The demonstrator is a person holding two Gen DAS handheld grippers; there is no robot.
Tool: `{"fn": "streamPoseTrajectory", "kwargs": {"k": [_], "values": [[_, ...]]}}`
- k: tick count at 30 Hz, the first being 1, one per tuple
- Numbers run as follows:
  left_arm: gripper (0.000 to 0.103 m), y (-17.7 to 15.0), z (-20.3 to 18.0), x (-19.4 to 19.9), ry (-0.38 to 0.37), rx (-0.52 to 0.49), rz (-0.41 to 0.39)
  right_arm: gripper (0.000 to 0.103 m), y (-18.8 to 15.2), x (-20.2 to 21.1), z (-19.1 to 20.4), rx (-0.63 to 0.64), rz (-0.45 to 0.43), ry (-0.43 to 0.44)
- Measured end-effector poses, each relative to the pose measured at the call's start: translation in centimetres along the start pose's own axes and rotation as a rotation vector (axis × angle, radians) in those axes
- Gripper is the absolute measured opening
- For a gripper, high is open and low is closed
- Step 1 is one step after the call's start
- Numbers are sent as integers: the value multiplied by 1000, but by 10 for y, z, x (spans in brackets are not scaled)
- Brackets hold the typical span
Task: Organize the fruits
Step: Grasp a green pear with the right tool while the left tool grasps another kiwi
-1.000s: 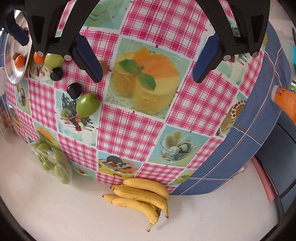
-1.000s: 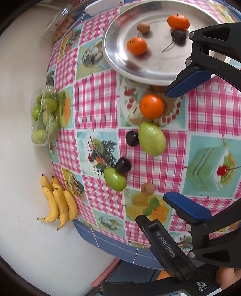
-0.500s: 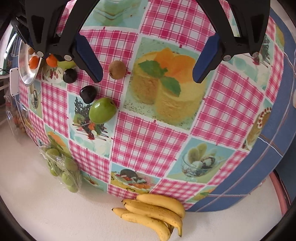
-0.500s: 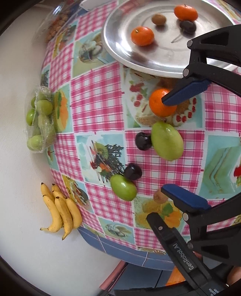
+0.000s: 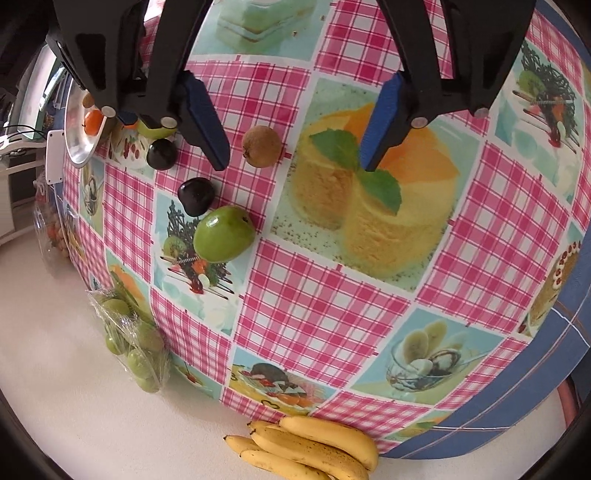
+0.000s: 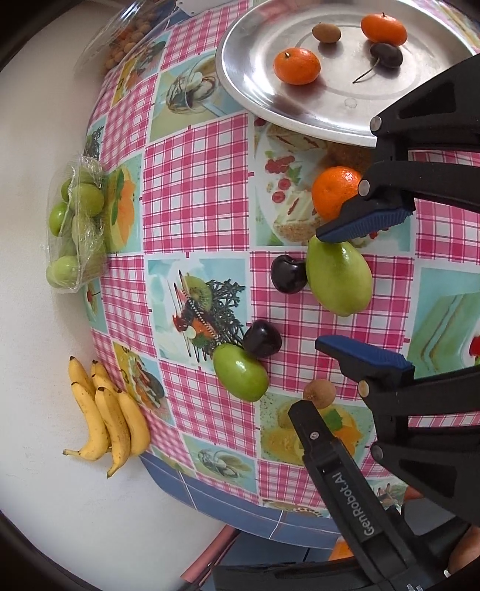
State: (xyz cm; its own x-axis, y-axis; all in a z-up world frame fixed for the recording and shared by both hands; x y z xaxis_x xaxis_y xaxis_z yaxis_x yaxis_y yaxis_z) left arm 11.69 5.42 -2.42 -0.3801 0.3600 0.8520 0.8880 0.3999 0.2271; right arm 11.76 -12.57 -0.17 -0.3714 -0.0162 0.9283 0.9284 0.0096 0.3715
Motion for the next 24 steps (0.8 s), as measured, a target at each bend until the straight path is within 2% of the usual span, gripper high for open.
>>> {"fn": "streamPoseTrajectory", "kwargs": {"k": [1,10,14,15,18,21,24], "values": [[73,0,-1,-2,-11,4,6,55,0,-2,-1,1,6,-6],[49,-3,-3,-12,-60,22,52,55,-1,-13,-4,-10,31,-24],[39,-3,-8,-15,-69,5,55,51,-1,-15,1,10,29,-40],[38,-2,-9,-15,-70,0,57,47,-1,-15,2,16,30,-44],[36,-3,-11,-19,-74,-3,67,46,-2,-16,3,16,28,-44],[26,-4,-10,-20,-76,-8,68,46,-2,-16,3,21,27,-48],[26,-4,-11,-18,-73,-11,57,46,-2,-15,1,9,33,-40]]}}
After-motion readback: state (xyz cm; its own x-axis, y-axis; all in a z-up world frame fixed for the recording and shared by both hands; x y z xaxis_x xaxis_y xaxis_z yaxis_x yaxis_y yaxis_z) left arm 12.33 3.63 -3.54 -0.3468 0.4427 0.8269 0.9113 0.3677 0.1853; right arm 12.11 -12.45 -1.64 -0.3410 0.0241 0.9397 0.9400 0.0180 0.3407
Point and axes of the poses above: each gripper's, at about its wrist camera, not at the fingertips, and x roughly against the way its jaws point, z to its left, y to its top, the point moved 1 cm from there along -x, roughly the way its jaws point, and after that the axes turned 10 degrees about -y, right-handed, at the moved point
